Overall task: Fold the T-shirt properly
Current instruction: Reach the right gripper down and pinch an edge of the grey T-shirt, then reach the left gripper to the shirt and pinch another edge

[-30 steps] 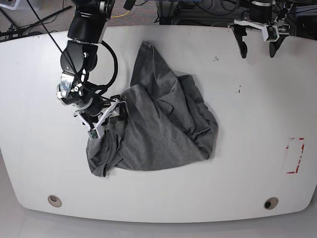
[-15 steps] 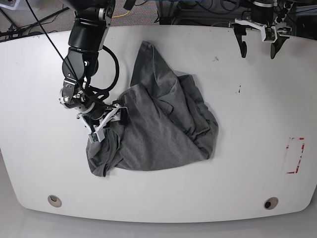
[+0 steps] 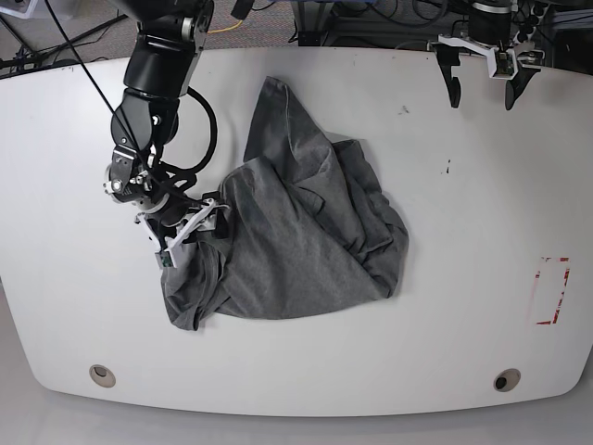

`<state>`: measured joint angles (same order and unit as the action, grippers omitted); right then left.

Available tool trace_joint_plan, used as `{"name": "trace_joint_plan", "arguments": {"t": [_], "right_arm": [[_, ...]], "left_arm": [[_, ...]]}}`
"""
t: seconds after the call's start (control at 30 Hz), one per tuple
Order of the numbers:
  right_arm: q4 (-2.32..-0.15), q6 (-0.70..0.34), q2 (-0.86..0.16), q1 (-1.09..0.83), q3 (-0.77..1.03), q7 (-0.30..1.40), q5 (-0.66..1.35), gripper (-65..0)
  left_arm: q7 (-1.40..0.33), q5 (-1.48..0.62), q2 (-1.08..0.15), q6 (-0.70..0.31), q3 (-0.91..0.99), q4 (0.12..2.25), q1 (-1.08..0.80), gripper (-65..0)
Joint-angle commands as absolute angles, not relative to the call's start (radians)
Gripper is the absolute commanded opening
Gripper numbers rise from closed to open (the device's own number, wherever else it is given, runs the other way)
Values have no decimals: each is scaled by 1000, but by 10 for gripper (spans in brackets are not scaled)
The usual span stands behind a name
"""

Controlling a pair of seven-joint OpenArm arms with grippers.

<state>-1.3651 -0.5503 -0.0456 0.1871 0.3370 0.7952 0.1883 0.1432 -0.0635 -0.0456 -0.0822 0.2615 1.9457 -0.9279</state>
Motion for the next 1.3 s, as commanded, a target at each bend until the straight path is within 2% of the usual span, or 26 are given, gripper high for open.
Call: {"name": "trace_joint_plan", "arguments": {"t": [0.0, 1.03, 1.17, 1.27], "right_arm": [[-1345, -552, -50, 214, 335, 771, 205, -277], [-1362, -555, 7, 214, 329, 776, 216, -287], [-1356, -555, 7, 229, 329, 771, 213, -395], [-1356, -555, 7, 240, 329, 771, 206, -522]], "left_arm": [[168, -65, -51, -79, 265, 1960, -938, -132], [168, -64, -51, -79, 268, 1960, -915, -132], [168, -64, -51, -79, 268, 1960, -908, -132], [166, -64, -51, -79, 265, 1960, -905, -132]]}}
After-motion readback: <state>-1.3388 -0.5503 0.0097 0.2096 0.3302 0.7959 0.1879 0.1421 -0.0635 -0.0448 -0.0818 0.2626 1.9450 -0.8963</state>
